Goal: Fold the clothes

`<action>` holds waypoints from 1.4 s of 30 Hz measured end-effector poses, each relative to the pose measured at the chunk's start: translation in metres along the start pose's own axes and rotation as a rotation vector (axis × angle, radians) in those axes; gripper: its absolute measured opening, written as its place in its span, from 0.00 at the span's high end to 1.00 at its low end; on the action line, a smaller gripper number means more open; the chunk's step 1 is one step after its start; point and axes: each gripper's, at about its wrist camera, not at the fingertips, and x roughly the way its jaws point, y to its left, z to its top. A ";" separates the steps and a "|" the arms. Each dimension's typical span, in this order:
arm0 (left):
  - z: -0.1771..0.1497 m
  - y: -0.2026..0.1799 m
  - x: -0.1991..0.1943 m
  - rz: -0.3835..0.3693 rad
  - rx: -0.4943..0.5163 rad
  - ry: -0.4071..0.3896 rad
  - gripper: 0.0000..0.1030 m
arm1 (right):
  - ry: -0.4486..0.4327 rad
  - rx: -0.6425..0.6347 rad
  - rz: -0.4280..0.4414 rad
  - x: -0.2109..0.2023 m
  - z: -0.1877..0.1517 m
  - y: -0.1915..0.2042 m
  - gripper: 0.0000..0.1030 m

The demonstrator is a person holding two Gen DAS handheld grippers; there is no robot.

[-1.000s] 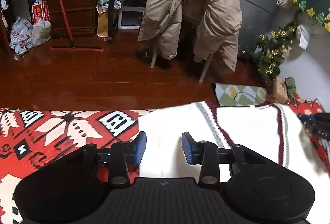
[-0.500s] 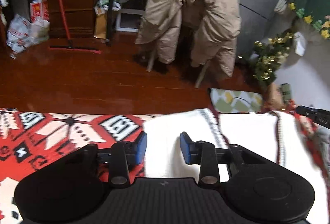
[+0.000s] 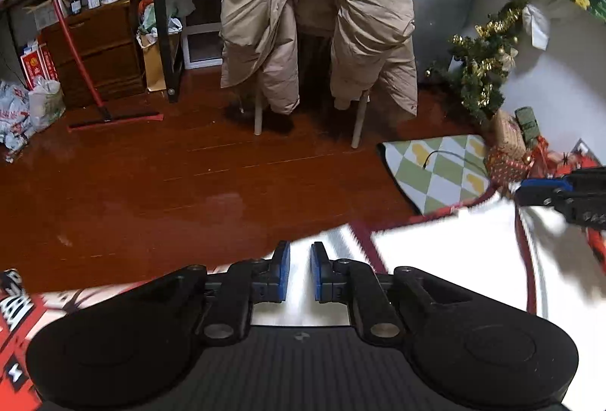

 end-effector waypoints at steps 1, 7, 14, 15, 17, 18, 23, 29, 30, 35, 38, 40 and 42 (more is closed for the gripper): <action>0.004 0.000 0.003 0.001 -0.014 0.004 0.88 | 0.009 0.006 -0.009 0.004 0.005 0.002 0.81; 0.017 0.000 -0.007 -0.066 -0.039 -0.002 0.86 | -0.010 0.060 0.077 0.000 0.030 0.007 0.77; 0.000 -0.016 -0.002 -0.221 0.072 0.121 0.87 | 0.087 -0.081 0.247 0.007 0.026 0.053 0.77; -0.002 -0.020 -0.002 -0.203 0.099 0.100 0.87 | 0.104 -0.114 0.251 0.011 0.022 0.064 0.78; 0.000 -0.019 0.001 -0.189 0.072 0.088 0.87 | 0.082 -0.161 0.219 0.019 0.017 0.081 0.79; 0.001 -0.018 0.003 -0.183 0.057 0.082 0.87 | 0.064 -0.160 0.199 0.024 0.018 0.085 0.79; 0.011 -0.013 0.006 -0.145 -0.034 0.054 0.89 | 0.047 -0.108 0.136 0.045 0.034 0.092 0.81; 0.024 0.011 0.001 -0.183 -0.147 0.035 0.81 | 0.016 0.015 0.149 0.047 0.054 0.080 0.79; 0.022 0.011 -0.003 -0.208 -0.131 0.046 0.81 | 0.014 0.031 0.182 0.043 0.055 0.075 0.79; 0.003 0.002 -0.004 -0.213 -0.019 0.114 0.84 | 0.069 -0.040 0.279 0.033 0.044 0.080 0.79; 0.004 0.002 0.003 -0.199 -0.074 0.081 0.94 | 0.073 -0.095 0.238 0.043 0.036 0.097 0.80; 0.011 0.004 0.008 -0.180 -0.111 0.072 0.94 | 0.061 -0.047 0.224 0.051 0.039 0.101 0.80; 0.019 0.002 0.014 -0.126 -0.127 0.079 0.92 | 0.056 0.028 0.201 0.061 0.045 0.103 0.80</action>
